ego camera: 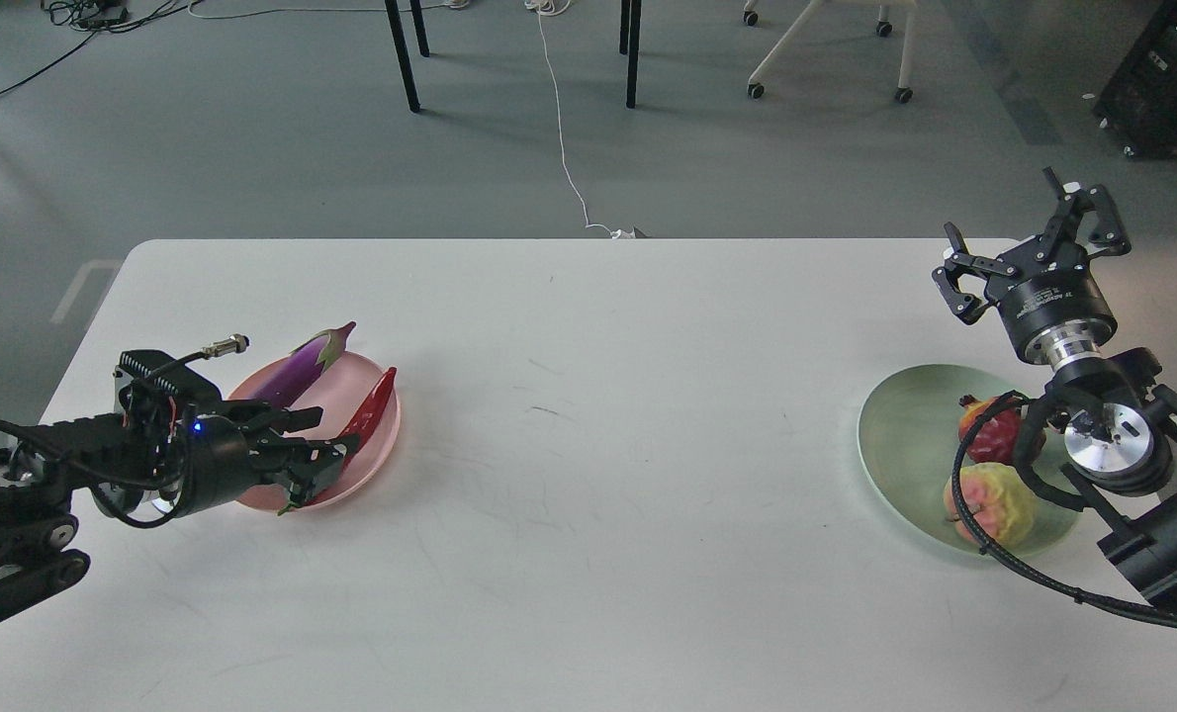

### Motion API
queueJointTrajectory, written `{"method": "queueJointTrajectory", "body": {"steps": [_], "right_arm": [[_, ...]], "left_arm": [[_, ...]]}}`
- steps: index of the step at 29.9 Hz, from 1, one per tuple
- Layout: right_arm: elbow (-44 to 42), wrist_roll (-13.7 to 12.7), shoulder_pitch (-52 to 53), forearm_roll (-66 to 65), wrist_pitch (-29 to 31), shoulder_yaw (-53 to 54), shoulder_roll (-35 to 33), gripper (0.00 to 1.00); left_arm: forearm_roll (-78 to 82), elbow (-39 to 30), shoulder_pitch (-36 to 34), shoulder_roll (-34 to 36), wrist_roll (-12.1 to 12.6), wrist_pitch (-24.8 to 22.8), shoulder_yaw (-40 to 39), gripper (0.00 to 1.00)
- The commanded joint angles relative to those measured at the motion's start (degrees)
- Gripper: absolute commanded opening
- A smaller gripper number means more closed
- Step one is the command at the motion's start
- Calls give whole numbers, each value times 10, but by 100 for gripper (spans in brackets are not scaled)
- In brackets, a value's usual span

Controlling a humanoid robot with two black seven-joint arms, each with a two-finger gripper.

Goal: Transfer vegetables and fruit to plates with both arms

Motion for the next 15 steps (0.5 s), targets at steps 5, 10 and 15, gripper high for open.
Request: {"method": "queueJointTrajectory", "body": {"steps": [5,10,15], "right_arm": [[-2,1,26,0,7,2,-4,99],[-6,1,66,0,-1,11,-6,99],[-21,1,116,0,-35,37,0,99]], "left_arm": [[-248,4,-15,-46,2,6,-169,91],[-449,7,-42,-99,4,5,-223,91],[-617,63,-65,-167,10,8,-289,92]]}}
